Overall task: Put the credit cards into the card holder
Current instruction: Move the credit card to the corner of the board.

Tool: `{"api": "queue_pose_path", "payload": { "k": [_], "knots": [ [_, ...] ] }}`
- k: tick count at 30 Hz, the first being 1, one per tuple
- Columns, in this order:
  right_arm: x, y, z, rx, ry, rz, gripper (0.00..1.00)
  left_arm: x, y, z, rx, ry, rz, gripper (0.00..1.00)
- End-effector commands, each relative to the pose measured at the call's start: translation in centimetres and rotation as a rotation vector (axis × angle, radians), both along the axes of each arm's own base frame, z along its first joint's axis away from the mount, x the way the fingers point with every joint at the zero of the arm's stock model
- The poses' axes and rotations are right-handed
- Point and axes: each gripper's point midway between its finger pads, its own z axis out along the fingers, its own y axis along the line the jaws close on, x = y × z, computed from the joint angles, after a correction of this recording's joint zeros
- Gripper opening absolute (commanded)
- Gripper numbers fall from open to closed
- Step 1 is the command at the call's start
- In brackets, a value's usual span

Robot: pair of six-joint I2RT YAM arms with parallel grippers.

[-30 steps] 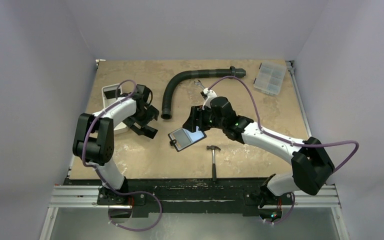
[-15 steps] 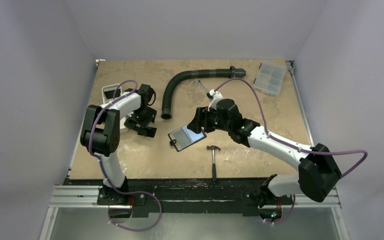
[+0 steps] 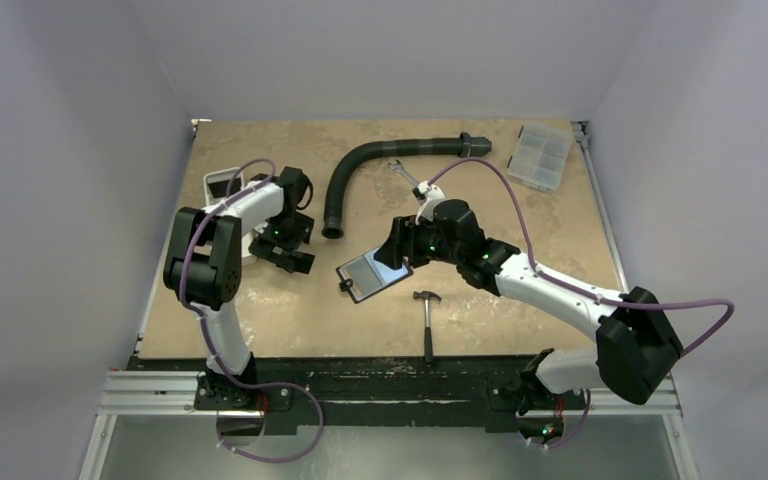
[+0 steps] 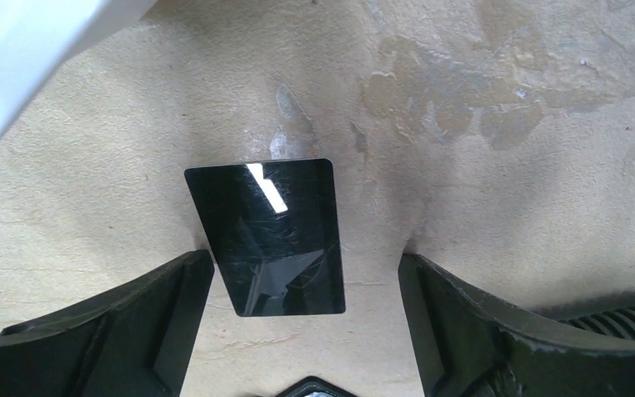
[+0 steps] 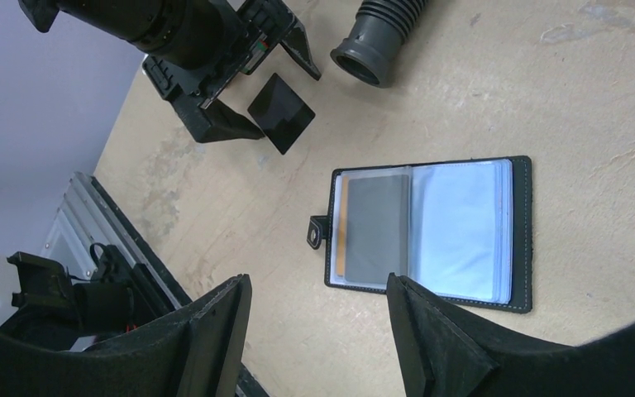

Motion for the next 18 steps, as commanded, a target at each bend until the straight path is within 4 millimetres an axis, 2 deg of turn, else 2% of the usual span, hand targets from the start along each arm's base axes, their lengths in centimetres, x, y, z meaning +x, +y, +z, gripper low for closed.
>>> {"api": "queue_pose_path", "payload": {
  "k": [1, 8, 12, 18],
  "knots": [
    [0.1, 0.1, 1.8, 0.045, -0.051, 0.007, 0.69, -5.1, 2.5, -3.9, 0.11, 0.171, 0.017, 0.9],
    [-0.1, -0.1, 2.2, 0.051, -0.055, 0.008, 0.68, -6.9, 3.0, -5.2, 0.118, 0.179, 0.05, 0.82],
    [-0.2, 0.0, 2.4, 0.058, -0.057, 0.012, 0.68, -7.4, 3.0, -5.9, 0.113, 0.182, 0.06, 0.69],
    [-0.2, 0.1, 2.8, 0.067, -0.059, 0.017, 0.68, -7.4, 3.3, -6.4, 0.132, 0.185, 0.062, 0.54]
  ]
}}
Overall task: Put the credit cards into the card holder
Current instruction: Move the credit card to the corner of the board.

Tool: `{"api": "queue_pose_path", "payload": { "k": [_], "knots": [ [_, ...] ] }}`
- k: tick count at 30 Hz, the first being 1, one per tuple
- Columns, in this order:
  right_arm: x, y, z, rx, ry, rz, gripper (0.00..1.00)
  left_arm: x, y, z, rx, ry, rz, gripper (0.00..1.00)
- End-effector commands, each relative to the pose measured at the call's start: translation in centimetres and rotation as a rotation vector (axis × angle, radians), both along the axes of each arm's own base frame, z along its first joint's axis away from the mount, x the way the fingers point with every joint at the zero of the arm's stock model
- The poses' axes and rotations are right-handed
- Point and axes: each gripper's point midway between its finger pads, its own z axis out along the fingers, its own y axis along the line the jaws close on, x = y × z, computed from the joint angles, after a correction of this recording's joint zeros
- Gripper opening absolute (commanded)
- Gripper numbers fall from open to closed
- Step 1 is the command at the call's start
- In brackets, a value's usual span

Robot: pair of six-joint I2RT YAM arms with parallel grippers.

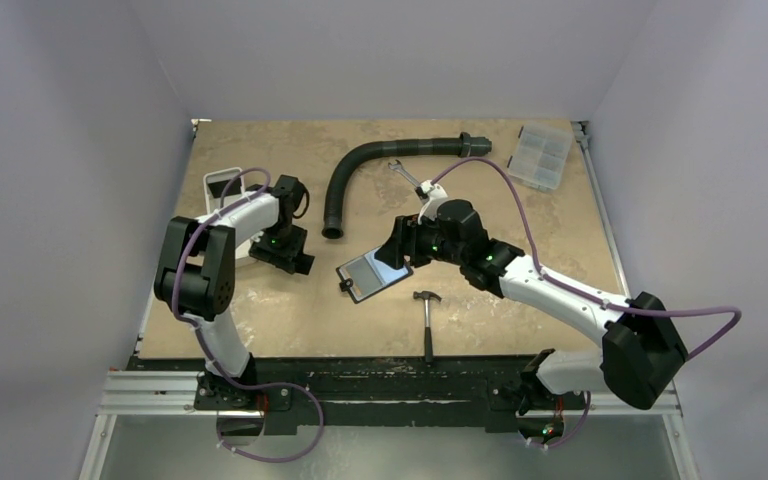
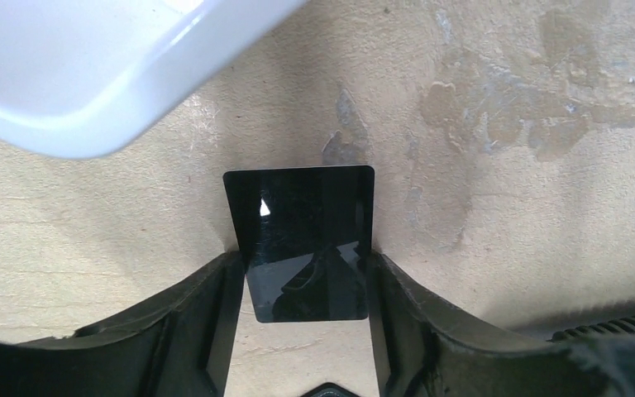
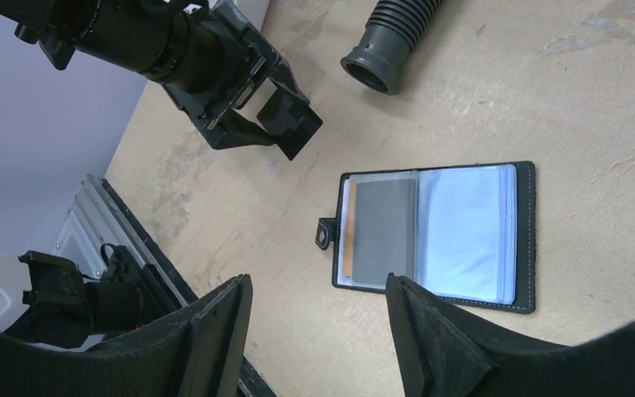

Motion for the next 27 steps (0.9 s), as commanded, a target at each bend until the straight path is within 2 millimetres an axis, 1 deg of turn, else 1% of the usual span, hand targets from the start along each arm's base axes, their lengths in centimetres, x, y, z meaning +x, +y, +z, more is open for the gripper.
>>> {"api": "queue_pose_path", "payload": {
  "k": [1, 4, 5, 9, 16, 21, 22, 24, 25, 26, 27],
  "knots": [
    [0.0, 0.3, 1.8, 0.047, -0.041, 0.016, 0.68, -5.7, 2.8, -5.5, 0.126, 0.227, 0.015, 0.51],
    [0.0, 0.4, 1.7, 0.048, -0.039, 0.021, 0.68, -5.5, 2.9, -5.3, 0.131, 0.22, 0.009, 0.47],
    [0.0, 0.4, 1.6, 0.048, -0.038, 0.022, 0.68, -5.4, 2.9, -5.2, 0.132, 0.216, 0.007, 0.44],
    [0.0, 0.5, 1.3, 0.051, -0.033, 0.028, 0.68, -4.5, 2.8, -3.9, 0.13, 0.171, -0.002, 0.34],
    [0.1, 1.0, 0.6, 0.047, -0.023, 0.046, 0.67, -3.5, 2.9, -0.8, 0.128, 0.095, -0.016, 0.28],
    [0.5, 1.4, 0.0, 0.047, -0.009, 0.042, 0.67, -3.4, 2.5, 0.6, 0.099, 0.059, -0.028, 0.27],
    [0.4, 1.5, -0.1, 0.052, -0.005, 0.046, 0.67, -3.4, 2.4, 0.7, 0.092, 0.054, -0.034, 0.27],
    [0.4, 1.8, -0.2, 0.059, 0.002, 0.053, 0.67, -3.2, 2.3, 1.1, 0.087, 0.044, -0.047, 0.31],
    [0.4, 1.8, -0.2, 0.058, 0.003, 0.055, 0.67, -3.1, 2.3, 1.2, 0.085, 0.04, -0.057, 0.36],
    [0.4, 1.9, -0.3, 0.058, 0.005, 0.057, 0.67, -3.0, 2.2, 1.3, 0.08, 0.038, -0.072, 0.43],
    [0.5, 1.9, -0.4, 0.056, 0.004, 0.058, 0.67, -2.9, 2.1, 1.4, 0.079, 0.045, -0.086, 0.52]
  ]
}}
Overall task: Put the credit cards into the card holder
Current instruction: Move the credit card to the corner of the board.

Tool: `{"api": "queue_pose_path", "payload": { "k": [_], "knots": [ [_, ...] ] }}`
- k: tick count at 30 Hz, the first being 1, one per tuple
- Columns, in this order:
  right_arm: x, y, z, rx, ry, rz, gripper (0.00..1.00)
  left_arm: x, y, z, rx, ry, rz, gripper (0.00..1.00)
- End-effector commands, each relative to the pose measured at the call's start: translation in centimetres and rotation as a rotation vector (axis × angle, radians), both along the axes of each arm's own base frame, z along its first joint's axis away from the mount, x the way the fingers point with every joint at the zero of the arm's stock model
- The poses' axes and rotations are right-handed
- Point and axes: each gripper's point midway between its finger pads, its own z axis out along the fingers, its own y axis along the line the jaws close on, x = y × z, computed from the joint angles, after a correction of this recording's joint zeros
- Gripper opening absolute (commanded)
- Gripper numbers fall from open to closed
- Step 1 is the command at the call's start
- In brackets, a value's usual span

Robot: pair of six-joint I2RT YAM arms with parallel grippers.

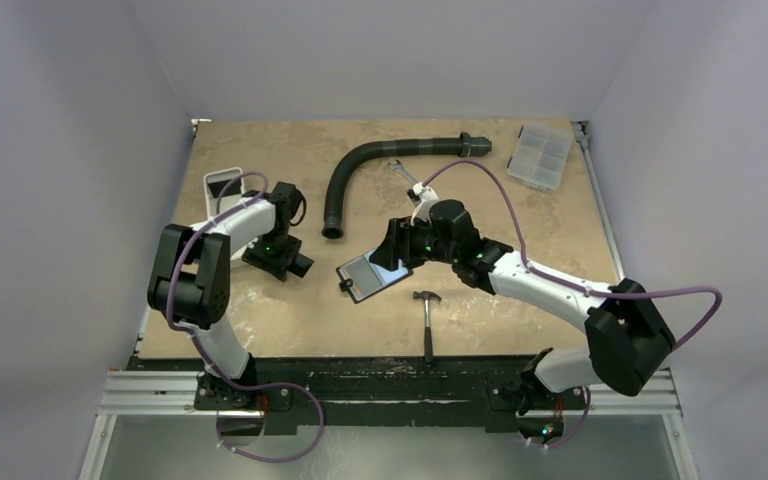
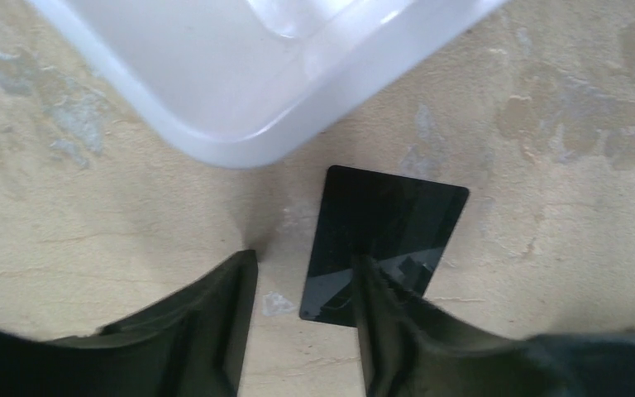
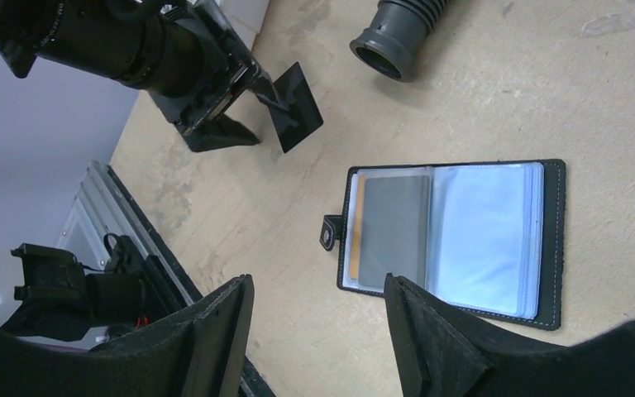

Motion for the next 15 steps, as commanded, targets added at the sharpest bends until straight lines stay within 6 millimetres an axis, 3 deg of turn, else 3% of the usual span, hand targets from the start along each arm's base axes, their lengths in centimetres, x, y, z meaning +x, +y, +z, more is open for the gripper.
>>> {"api": "queue_pose_path", "payload": {
  "k": [1, 4, 15],
  "knots": [
    [0.4, 0.6, 1.2, 0.046, -0.029, 0.014, 0.67, -1.4, 0.8, 0.5, 0.03, 0.059, -0.06, 0.62],
    [0.4, 0.6, 0.9, 0.045, -0.026, 0.016, 0.67, -1.0, 0.5, 0.6, 0.028, 0.08, -0.085, 0.75],
    [0.2, 0.8, 0.1, 0.038, -0.013, 0.027, 0.66, 1.4, -2.7, -0.9, -0.035, 0.076, -0.119, 0.79]
  ]
}}
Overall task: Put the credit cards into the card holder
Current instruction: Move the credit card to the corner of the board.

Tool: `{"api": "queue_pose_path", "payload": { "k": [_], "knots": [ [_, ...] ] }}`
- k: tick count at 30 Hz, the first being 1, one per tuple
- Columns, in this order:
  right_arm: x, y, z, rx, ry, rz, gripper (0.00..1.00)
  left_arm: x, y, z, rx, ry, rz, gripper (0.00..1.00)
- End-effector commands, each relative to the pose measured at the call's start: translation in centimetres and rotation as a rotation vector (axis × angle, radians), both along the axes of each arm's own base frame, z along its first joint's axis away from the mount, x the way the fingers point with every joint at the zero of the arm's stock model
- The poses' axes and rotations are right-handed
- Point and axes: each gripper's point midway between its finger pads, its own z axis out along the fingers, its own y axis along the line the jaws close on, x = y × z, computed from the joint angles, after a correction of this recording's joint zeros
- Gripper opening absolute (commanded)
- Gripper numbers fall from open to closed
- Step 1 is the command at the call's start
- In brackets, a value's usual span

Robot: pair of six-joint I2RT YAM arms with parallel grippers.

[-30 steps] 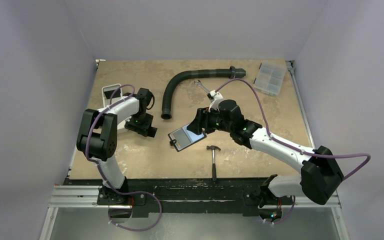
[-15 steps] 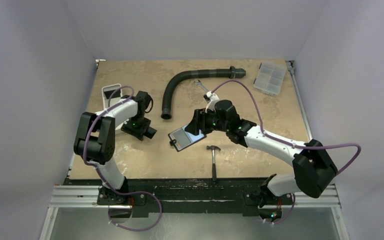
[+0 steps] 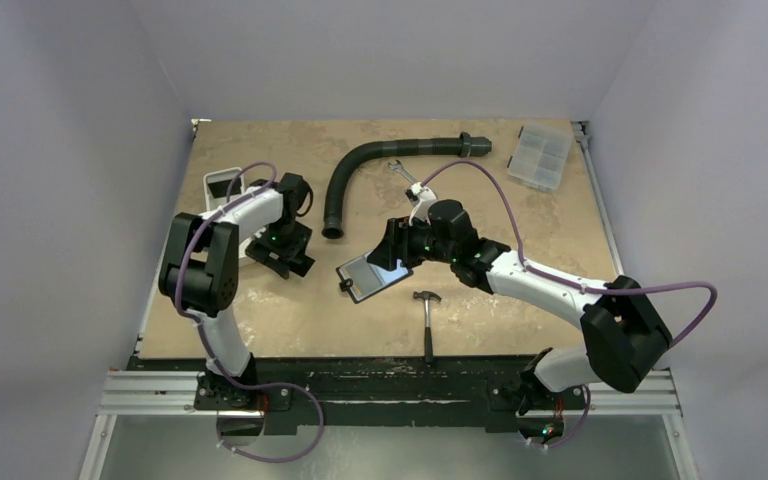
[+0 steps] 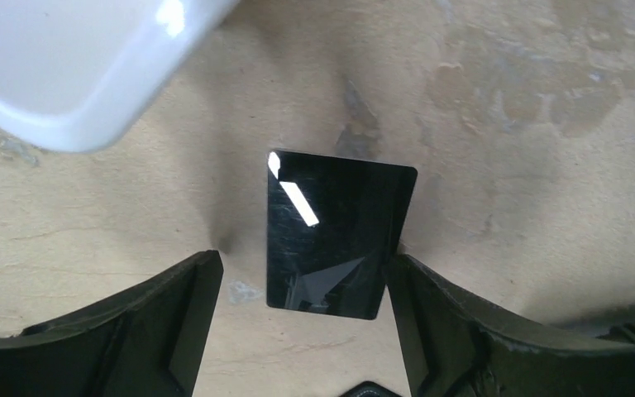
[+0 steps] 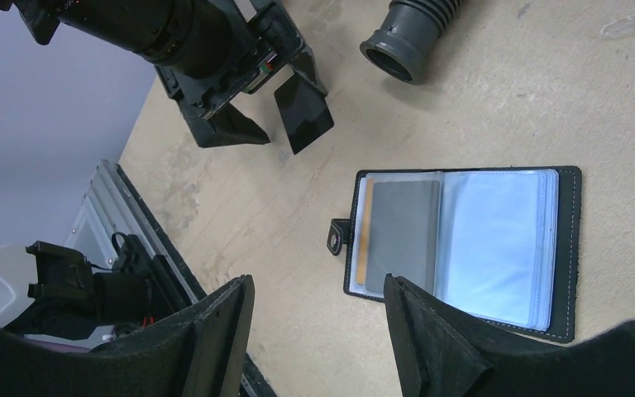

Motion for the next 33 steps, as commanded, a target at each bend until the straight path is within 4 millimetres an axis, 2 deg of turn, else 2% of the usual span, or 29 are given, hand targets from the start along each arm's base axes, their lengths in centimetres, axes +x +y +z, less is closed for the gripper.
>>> {"api": "queue_pose_path", "payload": {
  "k": [1, 5, 8, 11, 14, 19, 24, 27, 30, 33],
  "knots": [
    [0.2, 0.2, 0.4, 0.022, -0.021, 0.01, 0.66, 0.4, -1.8, -1.3, -0.018, 0.018, -0.035, 0.79],
    [0.1, 0.2, 0.4, 0.023, -0.021, 0.012, 0.66, -0.7, -2.4, -2.9, -0.048, 0.047, -0.016, 0.79],
    [0.1, 0.2, 0.3, 0.024, -0.02, 0.014, 0.66, -2.2, -2.5, -4.0, -0.065, 0.074, 0.023, 0.73],
    [0.1, 0.3, 0.3, 0.025, -0.021, 0.015, 0.66, -2.3, -2.3, -4.8, -0.064, 0.047, 0.054, 0.7],
    [0.1, 0.3, 0.2, 0.023, -0.018, 0.013, 0.66, -2.0, -2.3, -5.6, -0.065, 0.027, 0.067, 0.62],
    [0.2, 0.0, 0.2, 0.015, -0.022, 0.0, 0.66, -3.0, -2.6, -6.9, -0.075, 0.047, 0.052, 0.49],
    [0.0, 0.1, 0.1, 0.016, -0.019, 0.008, 0.66, -5.8, -2.0, -6.6, -0.029, 0.115, -0.021, 0.38],
    [0.1, 0.2, -0.2, 0.017, -0.015, 0.01, 0.66, -7.0, -1.9, -6.4, -0.041, 0.096, -0.045, 0.38],
    [0.1, 0.5, -0.2, 0.026, -0.006, 0.021, 0.65, -7.0, -2.2, -5.5, -0.058, 0.066, -0.1, 0.35],
    [0.0, 0.5, -0.2, 0.024, -0.004, 0.023, 0.65, -6.1, -2.8, -4.1, -0.061, 0.024, -0.204, 0.35]
  ]
}}
